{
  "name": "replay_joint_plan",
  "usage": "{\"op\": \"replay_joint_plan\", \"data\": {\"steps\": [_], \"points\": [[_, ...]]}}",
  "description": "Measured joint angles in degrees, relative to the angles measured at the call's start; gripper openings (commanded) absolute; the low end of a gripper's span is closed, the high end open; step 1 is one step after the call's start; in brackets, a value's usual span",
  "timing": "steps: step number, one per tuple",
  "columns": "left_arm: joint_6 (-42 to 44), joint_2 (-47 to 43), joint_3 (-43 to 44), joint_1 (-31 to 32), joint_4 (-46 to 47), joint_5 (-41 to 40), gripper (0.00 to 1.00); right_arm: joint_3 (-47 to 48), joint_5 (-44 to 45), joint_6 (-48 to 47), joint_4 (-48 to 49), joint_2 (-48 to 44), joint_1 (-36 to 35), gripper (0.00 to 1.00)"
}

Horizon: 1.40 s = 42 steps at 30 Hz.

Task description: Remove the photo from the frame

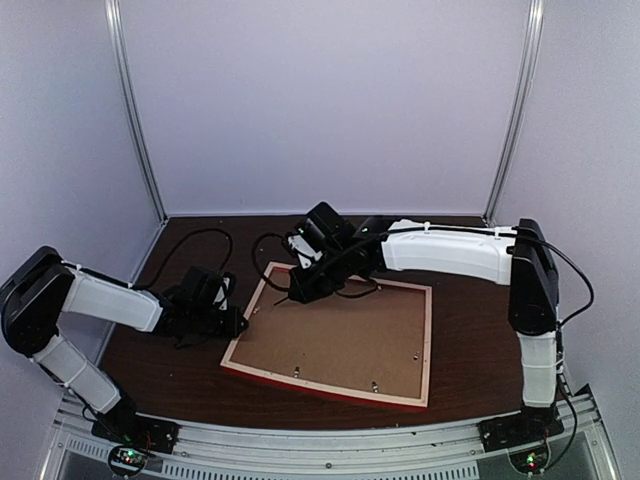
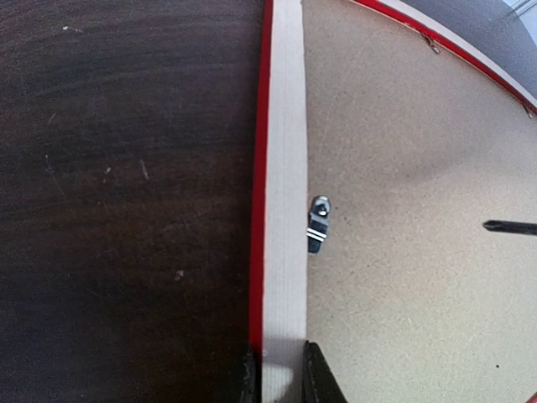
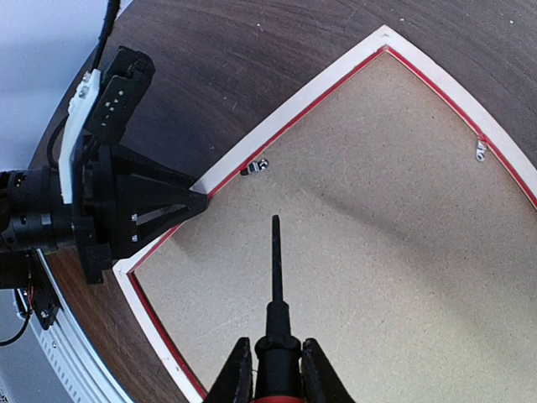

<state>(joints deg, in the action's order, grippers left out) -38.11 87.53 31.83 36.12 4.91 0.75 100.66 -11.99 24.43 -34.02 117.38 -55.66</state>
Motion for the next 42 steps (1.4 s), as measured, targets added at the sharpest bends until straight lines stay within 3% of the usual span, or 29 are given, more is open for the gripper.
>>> {"op": "replay_joint_plan", "data": {"steps": [27, 42], "points": [[0.7, -2.5, -2.7, 0.0, 1.7, 1.9, 0.12, 15.4, -2.3, 1.9, -2.9, 14.7, -1.1, 0.00], [0.8, -3.0, -2.9, 0.1, 1.2, 2.0, 0.12, 19.1, -3.7, 1.2, -5.3, 16.9, -1.2, 0.00]]}}
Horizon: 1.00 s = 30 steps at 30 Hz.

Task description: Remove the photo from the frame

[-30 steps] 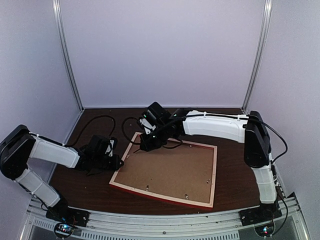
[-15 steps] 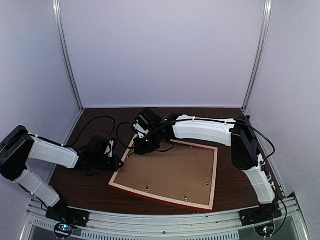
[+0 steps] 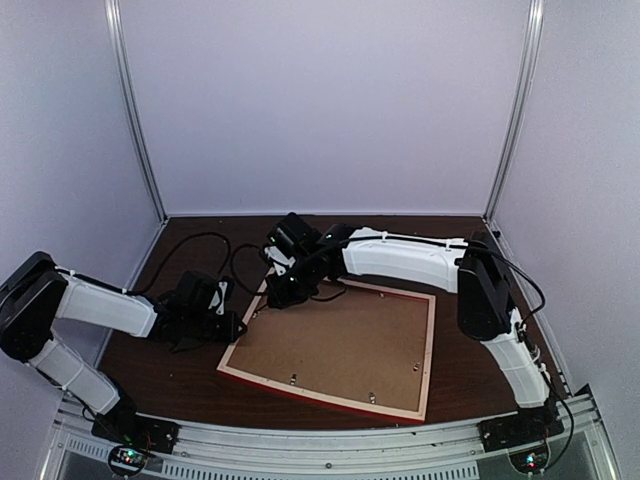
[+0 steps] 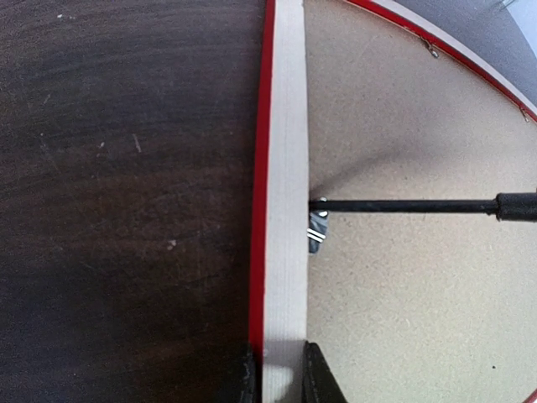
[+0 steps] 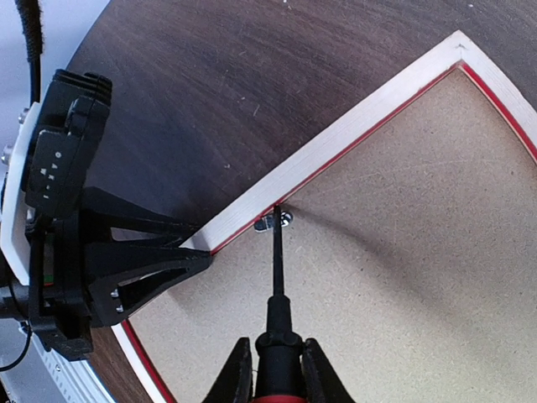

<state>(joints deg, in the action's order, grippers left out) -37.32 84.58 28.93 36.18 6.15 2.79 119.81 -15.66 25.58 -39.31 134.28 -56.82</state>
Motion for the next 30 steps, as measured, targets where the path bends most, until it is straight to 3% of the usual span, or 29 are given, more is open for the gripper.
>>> {"op": "replay_joint_plan", "data": {"steps": [8, 30], "points": [[-0.1, -0.2, 0.0, 0.0, -0.2, -0.2, 0.11, 6.3, 0.1, -3.3, -6.1, 2.8, -0.3, 0.00], [-1.2, -0.7, 0.0, 0.7, -1.3, -1.3, 0.11, 1.4, 6.6, -7.4, -8.4, -0.7, -3.4, 0.00]]}}
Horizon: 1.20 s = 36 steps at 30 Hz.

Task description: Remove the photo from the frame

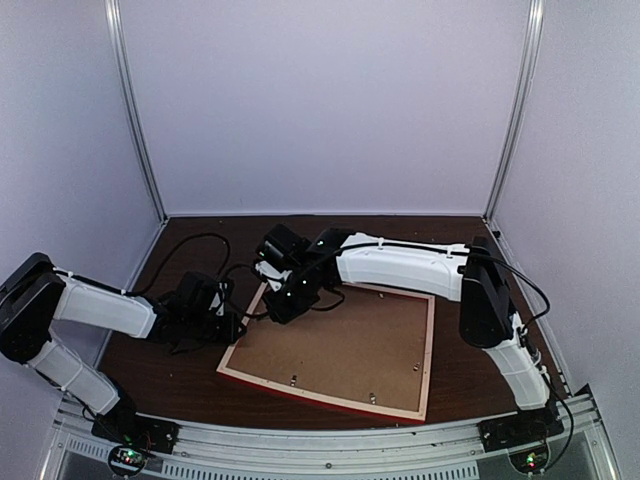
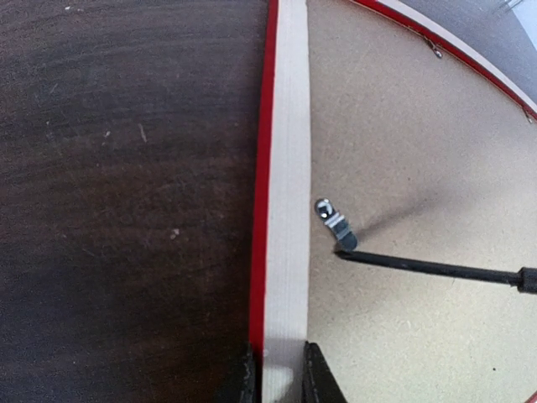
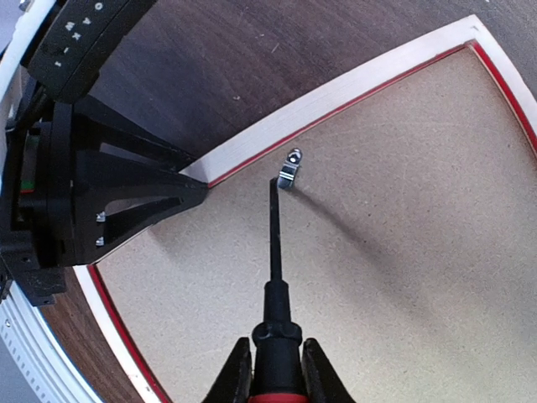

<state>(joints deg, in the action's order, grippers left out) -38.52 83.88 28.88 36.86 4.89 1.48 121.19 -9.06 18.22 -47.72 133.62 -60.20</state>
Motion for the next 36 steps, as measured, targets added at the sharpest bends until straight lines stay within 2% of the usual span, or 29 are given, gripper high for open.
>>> {"op": "replay_joint_plan", "data": {"steps": [8, 16, 25, 27, 36], "points": [[-0.1, -0.1, -0.1, 0.0, 0.1, 0.0, 0.11, -0.7, 3.9, 1.6, -0.3, -0.7, 0.1, 0.00], [-0.2, -0.1, -0.2, 0.0, 0.2, 0.0, 0.11, -1.5, 4.2, 1.7, -0.2, -1.3, 0.2, 0.00], [-0.5, -1.4, -0.4, 0.1, -1.6, 0.0, 0.17, -11.3, 4.7, 2.1, 0.5, -8.6, 0.2, 0.00], [-0.6, -1.8, -0.3, 0.1, -2.6, 0.0, 0.19, -14.4, 5.4, 2.4, 0.6, -11.2, 0.2, 0.00], [-0.5, -4.4, 1.3, 0.1, -12.0, -0.2, 0.41, -26.2, 9.1, 3.0, 1.8, -23.3, 1.1, 0.00]]}}
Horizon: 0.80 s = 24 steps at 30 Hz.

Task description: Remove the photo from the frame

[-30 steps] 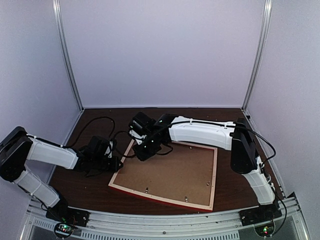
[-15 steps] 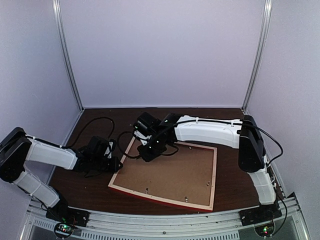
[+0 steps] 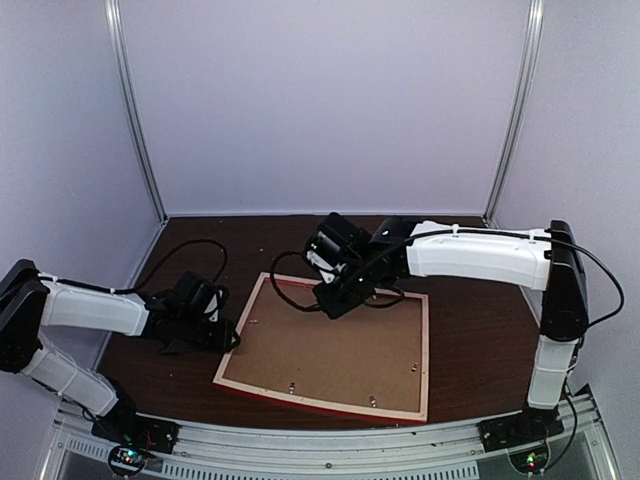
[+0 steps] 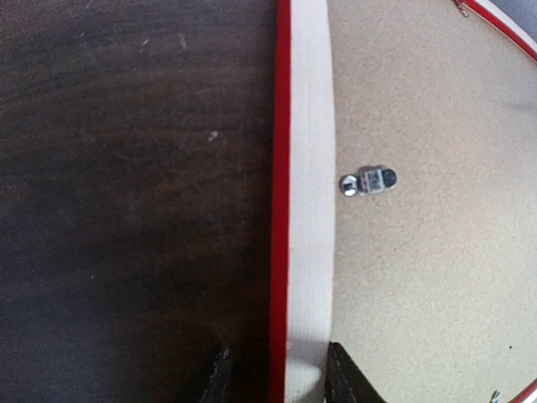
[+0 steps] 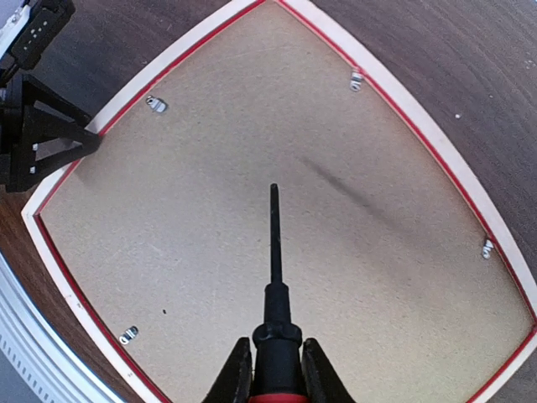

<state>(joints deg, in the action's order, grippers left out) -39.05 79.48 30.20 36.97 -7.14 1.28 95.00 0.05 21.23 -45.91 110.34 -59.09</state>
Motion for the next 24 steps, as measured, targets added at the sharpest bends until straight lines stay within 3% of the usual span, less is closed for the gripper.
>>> {"op": "replay_joint_plan", "data": {"steps": [6, 9, 14, 24], "points": [[1.9, -0.3, 3.9, -0.1, -9.0, -2.0, 0.56, -5.5, 2.1, 0.1, 0.8, -5.1, 1.4, 0.00], [3.6, 0.0, 7.6, -0.9, -12.5, -2.8, 0.59, -7.5, 3.0, 0.2, 1.1, -6.4, 1.9, 0.00], [7.5, 6.2, 18.4, -3.2, -17.7, -4.4, 0.58, -9.4, 3.5, 0.2, 1.4, -8.1, 2.4, 0.00], [12.4, 25.5, 36.0, -6.8, -20.7, -1.7, 0.47, -10.2, 3.5, 0.2, 2.5, -8.8, 3.0, 0.00]]}}
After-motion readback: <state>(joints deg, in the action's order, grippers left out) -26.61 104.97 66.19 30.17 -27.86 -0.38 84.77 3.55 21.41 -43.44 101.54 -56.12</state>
